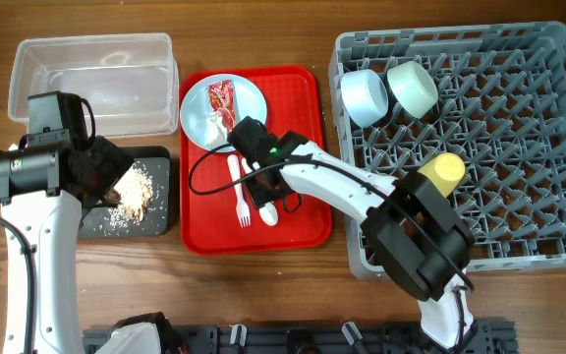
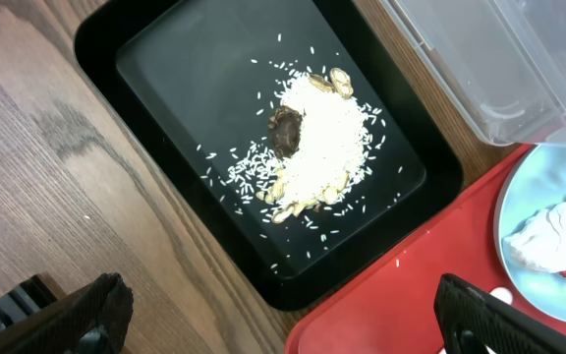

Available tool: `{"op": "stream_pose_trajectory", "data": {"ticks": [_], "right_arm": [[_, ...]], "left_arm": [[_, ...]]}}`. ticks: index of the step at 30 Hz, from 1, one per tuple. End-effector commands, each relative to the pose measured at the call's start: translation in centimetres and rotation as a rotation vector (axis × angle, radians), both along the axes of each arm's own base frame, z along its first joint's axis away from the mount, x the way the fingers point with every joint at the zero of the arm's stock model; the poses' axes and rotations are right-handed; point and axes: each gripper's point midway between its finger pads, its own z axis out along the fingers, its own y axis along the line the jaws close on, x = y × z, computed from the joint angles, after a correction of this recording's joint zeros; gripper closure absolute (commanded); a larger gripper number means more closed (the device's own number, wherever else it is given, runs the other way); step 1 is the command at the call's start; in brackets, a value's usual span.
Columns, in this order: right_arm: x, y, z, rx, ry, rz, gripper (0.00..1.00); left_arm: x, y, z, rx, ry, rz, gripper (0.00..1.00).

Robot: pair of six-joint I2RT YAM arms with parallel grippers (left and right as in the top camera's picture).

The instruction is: Sort waste into correct bins and load items into the dishwasher rack

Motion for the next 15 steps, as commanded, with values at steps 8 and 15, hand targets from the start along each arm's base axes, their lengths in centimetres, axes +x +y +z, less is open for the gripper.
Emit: {"op": "stream_pose_trajectory", "data": {"ticks": [8, 15], "right_arm": [[-0.6, -3.1, -1.9, -0.159, 0.021, -0.11, 0.96], [0.3, -4.1, 8.2, -0.026, -0.104, -0.2, 0.96]], "left_arm": [[-0.1, 0.1, 0.1, -0.001, 0.001, 0.003, 0.0], [-0.2, 0.1, 0.0, -0.002, 0.005, 0.003, 0.0]]}}
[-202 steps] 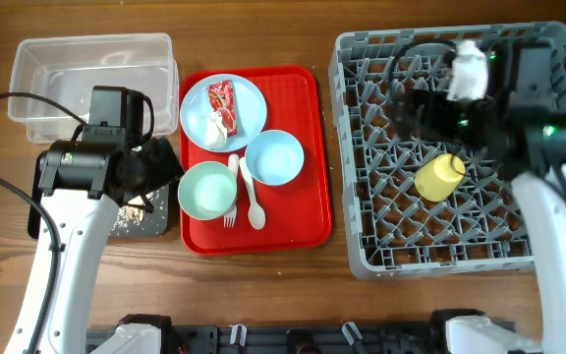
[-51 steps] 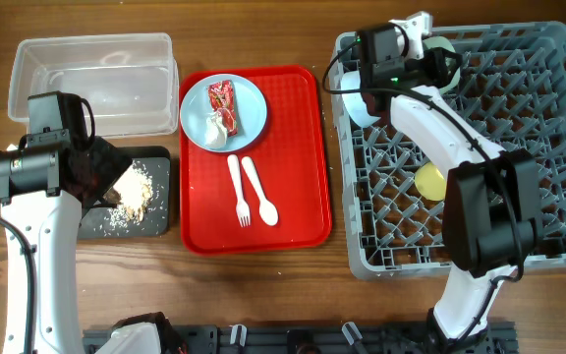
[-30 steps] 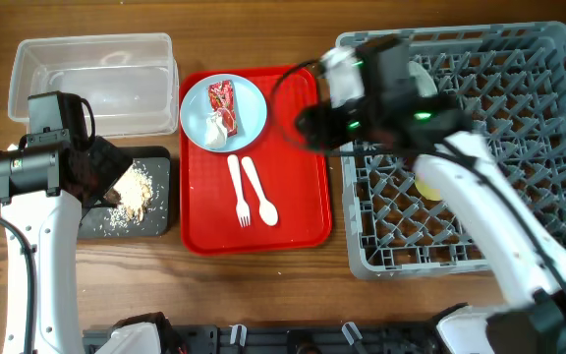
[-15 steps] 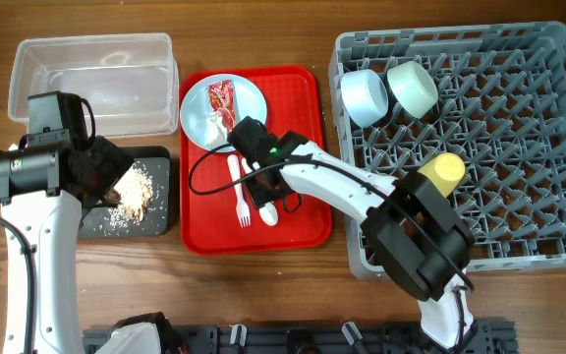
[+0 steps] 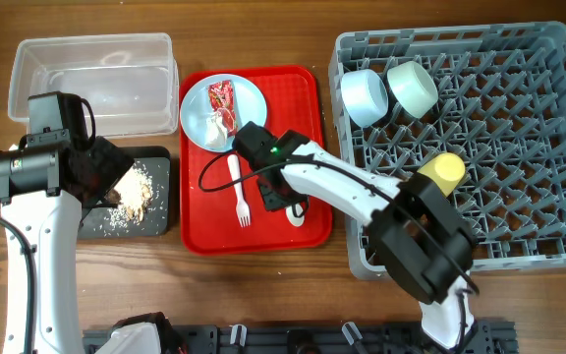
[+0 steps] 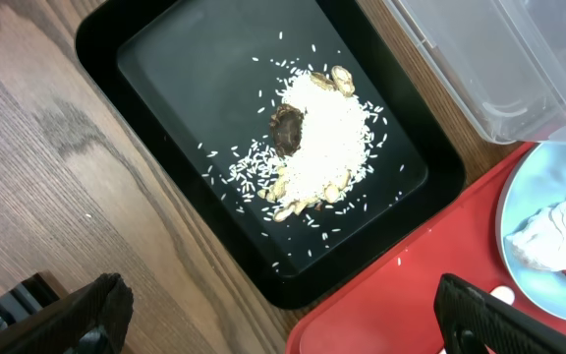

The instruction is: Sort waste into correct bins and load items into the dishwasher rack

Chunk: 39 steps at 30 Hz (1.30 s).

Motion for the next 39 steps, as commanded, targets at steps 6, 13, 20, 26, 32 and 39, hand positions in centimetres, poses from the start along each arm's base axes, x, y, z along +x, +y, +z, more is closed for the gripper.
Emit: {"op": "stream_pose_trajectory", "data": {"ticks": [6, 13, 20, 26, 32, 39], "right_arm": [[2.9, -9.4, 17.5, 0.193, -0.291, -0.275, 0.96], [0.2, -16.0, 11.7, 0.008, -0.135, -0.314, 0.96], [0.5, -16.1, 7.6, 0.024, -0.158, -0.327, 0.86], [2.1, -15.3, 9.1, 0.067, -0.222, -0.319, 0.54], [5.2, -5.0, 17.4, 0.526, -0.343, -0.112, 0.45], [1.8, 7.4, 10.2, 0.467, -0.334, 0.163, 0.34]], "left_arm": [[-0.1, 0.1, 0.1, -0.001, 0.0, 0.003, 0.0], [-0.1, 0.1, 0.1, -0.002, 0.003, 0.003, 0.0], [-0.1, 0.1, 0.1, -0.002, 0.003, 0.003, 0.0], [-0.1, 0.1, 0.1, -0.002, 0.003, 0.003, 0.0], [-0.1, 0.1, 0.1, -0.001, 0.002, 0.003, 0.0], [-0.1, 0.1, 0.1, -0.001, 0.0, 0.003, 0.0]]}}
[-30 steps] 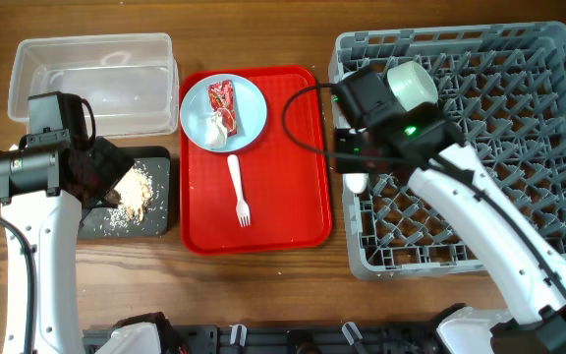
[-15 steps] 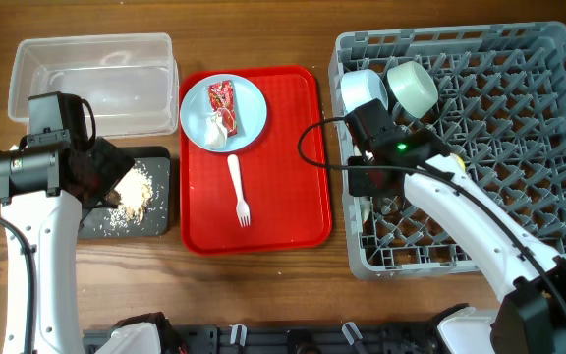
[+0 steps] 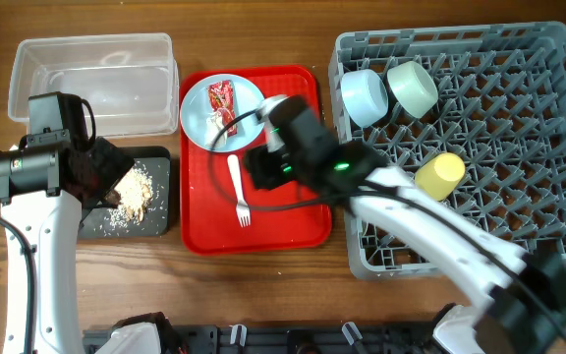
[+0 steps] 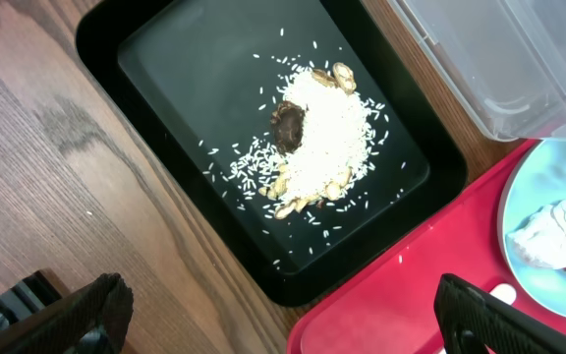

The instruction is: Sort waste into correct bins and load items into the dishwasher rack

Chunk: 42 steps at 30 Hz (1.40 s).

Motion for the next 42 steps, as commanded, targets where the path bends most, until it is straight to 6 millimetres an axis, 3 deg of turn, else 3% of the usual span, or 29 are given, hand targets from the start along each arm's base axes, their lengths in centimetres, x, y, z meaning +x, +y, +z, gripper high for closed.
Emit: {"op": "stream_pose_trajectory", "data": {"ticks": [1, 3, 5, 7, 8, 12, 14, 16, 17, 20, 23, 25, 28, 31, 34, 38, 40, 42], "right_arm": [[-0.6, 2.7, -6.3, -0.157, -0.016, 0.027, 0.33], [-1.4, 4.4, -10.6, -0.206, 0.003, 0.058, 0.33], [-1.6, 4.9, -13.7, -0.242, 0.018, 0.067, 0.4], [-1.5, 4.4, -16.1, -0.288, 0.037, 0.048, 0.43], [-1.4, 3.1, -17.2, -0.338, 0.049, -0.006, 0.46], [-1.9, -0.4, -18.3, -0.478, 0.083, -0.079, 0.87], [-2.3, -1.0, -18.4, -0.495, 0.11, -0.1, 0.96], [-2.8, -1.6, -17.2, -0.495, 0.137, -0.113, 0.96], [-2.7, -1.9, -15.6, -0.473, 0.138, -0.12, 0.96], [-1.9, -4.1, -8.4, -0.398, 0.094, -0.168, 0.96], [-0.6, -9.5, -1.3, -0.335, 0.036, -0.252, 0.96], [0.3, -13.8, 0.6, -0.331, 0.045, -0.341, 0.96], [-0.1, -16.3, -0.7, -0.318, 0.146, -0.23, 0.96], [-0.9, -19.0, -3.0, -0.352, 0.233, -0.324, 0.96], [-1.3, -20.0, -4.4, -0.379, 0.253, -0.348, 0.95], [-1.0, -20.9, -4.4, -0.412, 0.237, -0.395, 0.5], [-0.7, -21.0, -4.1, -0.412, 0.221, -0.402, 0.46], [-0.2, -21.2, -1.9, -0.385, 0.153, -0.423, 0.45]], "left_arm": [[0.1, 0.2, 0.1, 0.003, -0.005, 0.004, 0.0], [0.1, 0.2, 0.1, 0.002, -0.006, 0.004, 0.0], [0.1, 0.1, 0.1, 0.002, -0.005, 0.004, 0.0], [0.1, 0.2, 0.1, 0.002, -0.006, 0.004, 0.0], [0.1, 0.2, 0.1, 0.002, -0.006, 0.004, 0.0], [0.1, 0.2, 0.1, 0.002, -0.006, 0.004, 0.0], [0.1, 0.2, 0.1, 0.002, -0.006, 0.004, 0.0], [0.1, 0.1, 0.1, 0.002, -0.005, 0.004, 0.0], [0.1, 0.0, 0.1, -0.004, -0.007, 0.002, 0.0], [0.2, -0.2, 0.1, -0.016, -0.01, -0.001, 0.0], [0.3, -0.5, 0.0, -0.033, -0.016, -0.007, 0.0], [0.4, -0.5, 0.0, -0.036, -0.018, -0.008, 0.0], [0.4, -0.5, 0.0, -0.036, -0.018, -0.008, 0.0], [0.3, -0.5, 0.0, -0.036, -0.017, -0.008, 0.0], [0.3, -0.6, 0.0, -0.038, -0.017, -0.009, 0.0], [0.4, -1.0, 0.0, -0.061, -0.021, -0.016, 0.0], [0.6, -1.4, -0.1, -0.065, -0.021, -0.042, 0.0], [1.8, -3.4, 0.1, -0.082, -0.044, -0.189, 0.0]]}}
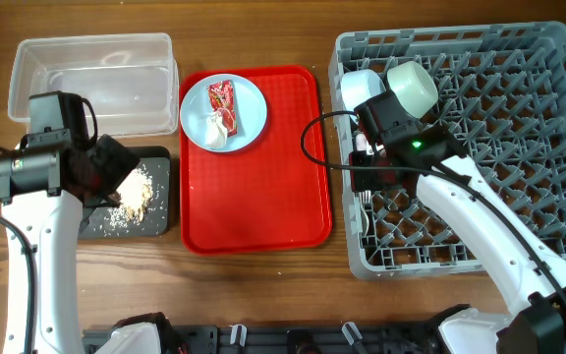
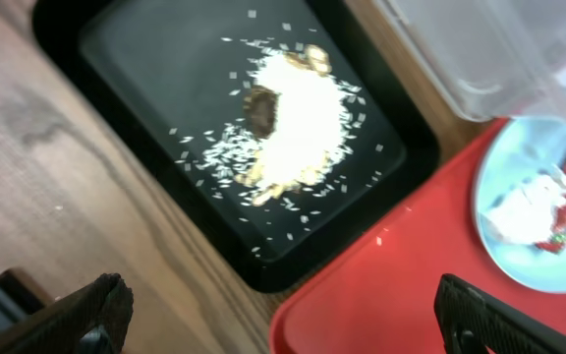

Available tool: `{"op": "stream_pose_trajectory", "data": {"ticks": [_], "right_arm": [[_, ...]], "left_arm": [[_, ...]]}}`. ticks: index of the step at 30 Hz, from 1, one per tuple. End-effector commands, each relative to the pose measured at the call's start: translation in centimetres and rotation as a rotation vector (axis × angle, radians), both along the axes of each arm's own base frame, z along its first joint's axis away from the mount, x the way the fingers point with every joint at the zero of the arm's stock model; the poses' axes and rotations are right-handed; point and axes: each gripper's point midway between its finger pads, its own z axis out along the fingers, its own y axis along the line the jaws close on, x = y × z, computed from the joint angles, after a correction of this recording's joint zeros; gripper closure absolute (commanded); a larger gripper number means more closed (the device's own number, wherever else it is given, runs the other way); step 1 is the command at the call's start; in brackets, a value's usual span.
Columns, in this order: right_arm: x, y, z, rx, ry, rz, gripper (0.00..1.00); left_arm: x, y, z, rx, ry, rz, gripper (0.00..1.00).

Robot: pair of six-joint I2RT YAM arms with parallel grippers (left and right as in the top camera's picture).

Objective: Sort waste into correct bins and load items into the dishwasher rack
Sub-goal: 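Grasp the white tissue from the blue plate with the left gripper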

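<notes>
The red tray (image 1: pixel 254 197) carries only a pale blue plate (image 1: pixel 251 106) with a red wrapper (image 1: pixel 221 98) and a crumpled white tissue (image 1: pixel 214 133). My right gripper (image 1: pixel 364 175) is over the left side of the grey dishwasher rack (image 1: pixel 519 147). A white utensil (image 1: pixel 364 203) shows among the rack's tines just below it; whether the fingers hold it is unclear. My left gripper (image 2: pixel 288 329) is open with nothing in it, above the black tray (image 2: pixel 254 275) of rice and scraps (image 2: pixel 293 128), near the red tray's edge.
A clear plastic bin (image 1: pixel 91 64) stands behind the black tray. Two bowls, one pale blue (image 1: pixel 354 87) and one pale green (image 1: pixel 413 87), sit in the rack's far left corner. Bare wooden table surrounds everything.
The white fork is gone from the red tray. My right arm has moved from over the tray to the rack's left side. The left wrist view has shifted slightly toward the red tray.
My right gripper was at a white spoon beside a fork on the red tray. The spoon then lay nearer the tray's front. Later only the fork was left on the tray. Now the tray holds neither and the right gripper is over the rack. The left arm stayed over the black tray.
</notes>
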Motion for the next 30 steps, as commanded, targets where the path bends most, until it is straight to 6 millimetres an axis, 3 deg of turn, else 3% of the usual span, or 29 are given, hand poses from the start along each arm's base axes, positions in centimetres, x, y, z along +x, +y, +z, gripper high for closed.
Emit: {"op": "stream_pose_trajectory", "data": {"ticks": [1, 3, 4, 7, 11, 15, 18, 19, 23, 25, 27, 28, 30], "right_arm": [[1.1, -0.8, 4.2, 0.032, -0.145, -0.05, 0.36], [1.1, -1.4, 7.0, 0.104, -0.226, -0.075, 0.17], [0.8, -1.8, 8.2, 0.139, -0.25, -0.075, 0.02], [-0.8, -4.1, 10.3, 0.181, -0.279, -0.075, 0.0], [-1.5, -4.7, 9.3, 0.156, -0.228, -0.076, 0.0], [-1.6, -4.8, 8.4, 0.143, -0.184, -0.079, 0.0], [-1.6, -4.8, 8.4, 0.143, -0.184, -0.079, 0.0], [-1.7, -4.8, 8.4, 0.143, -0.184, -0.079, 0.0], [-1.7, -4.8, 8.3, 0.142, -0.181, -0.079, 0.0], [-1.8, -4.8, 8.3, 0.142, -0.177, -0.08, 0.0], [-1.9, -4.8, 8.2, 0.14, -0.173, -0.08, 0.0], [-1.9, -4.8, 8.2, 0.14, -0.173, -0.08, 0.0], [-1.9, -4.8, 8.2, 0.14, -0.173, -0.08, 0.0]], "left_arm": [[2.2, -3.7, 0.4, -0.035, -0.053, -0.252, 0.0], [3.6, -7.0, 0.3, -0.075, -0.089, -0.414, 0.0], [4.3, -8.6, 0.1, -0.097, -0.098, -0.482, 0.0], [7.1, -13.9, -2.7, -0.098, -0.082, -0.697, 0.0], [12.1, -16.9, -7.2, -0.037, -0.104, -0.769, 0.0], [15.1, -16.4, -12.9, 0.038, -0.058, -0.743, 0.02], [16.0, -15.8, -14.4, 0.085, -0.048, -0.726, 0.12], [16.1, -15.7, -14.9, 0.087, -0.042, -0.725, 0.21], [16.0, -15.3, -16.2, 0.104, -0.009, -0.719, 0.39], [15.9, -15.3, -16.3, 0.105, -0.004, -0.719, 0.69], [15.7, -15.2, -16.4, 0.104, 0.006, -0.72, 0.9], [15.5, -15.2, -16.3, 0.104, 0.01, -0.72, 0.96], [15.5, -15.2, -15.1, 0.105, -0.008, -0.719, 0.96]]}}
